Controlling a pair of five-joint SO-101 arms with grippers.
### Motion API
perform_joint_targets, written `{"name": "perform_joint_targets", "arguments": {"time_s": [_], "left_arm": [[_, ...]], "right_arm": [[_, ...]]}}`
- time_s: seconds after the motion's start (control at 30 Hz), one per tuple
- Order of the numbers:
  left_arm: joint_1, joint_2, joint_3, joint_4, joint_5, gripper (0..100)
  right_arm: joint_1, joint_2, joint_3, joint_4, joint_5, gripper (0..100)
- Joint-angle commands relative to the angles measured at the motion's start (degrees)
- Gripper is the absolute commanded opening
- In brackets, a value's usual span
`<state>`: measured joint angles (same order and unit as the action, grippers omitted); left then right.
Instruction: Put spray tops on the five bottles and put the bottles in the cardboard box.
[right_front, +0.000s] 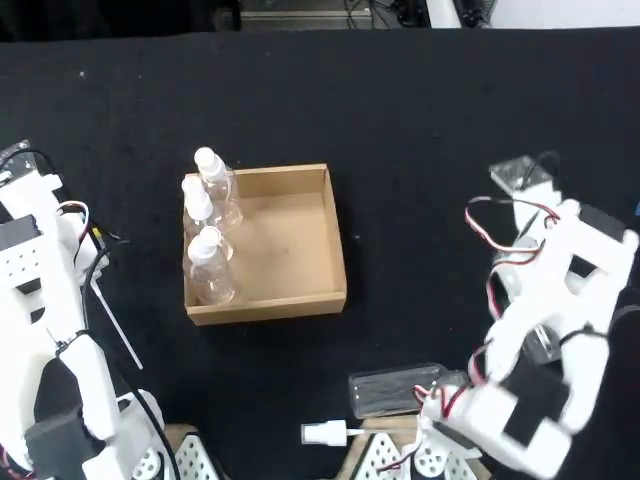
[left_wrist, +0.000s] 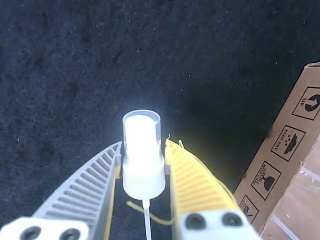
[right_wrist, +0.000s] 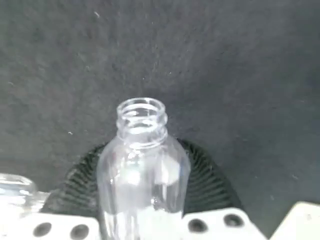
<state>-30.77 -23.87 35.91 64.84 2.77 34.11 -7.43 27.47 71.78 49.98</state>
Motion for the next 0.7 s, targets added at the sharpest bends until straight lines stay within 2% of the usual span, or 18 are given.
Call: {"name": "perform_joint_targets", "arguments": {"time_s": [0.0,0.17,0.3,0.43,0.67], "left_arm": [[0.48,-0.88,-1.36,-0.79,0.44,3],[0.40,-0.97,-6.37,1.32,0.44,3],[0.48,-0.97,-15.60,7.30,0.53,3],[0.57,-0.97,-28.00,13.27,0.79,3],[9.71,-0.97,-54.29,23.03,0.97,3]], "right_arm": [[-6.51,-16.22,-4.09,3.52,-11.87,1.0],[-18.11,-29.76,-3.82,3.52,-29.45,1.1],[-30.68,-37.93,-4.09,2.81,-38.51,1.1],[-41.14,-43.56,-1.63,-2.02,-42.55,1.1],[-48.00,-53.41,10.24,-15.47,-45.01,1.1]]}}
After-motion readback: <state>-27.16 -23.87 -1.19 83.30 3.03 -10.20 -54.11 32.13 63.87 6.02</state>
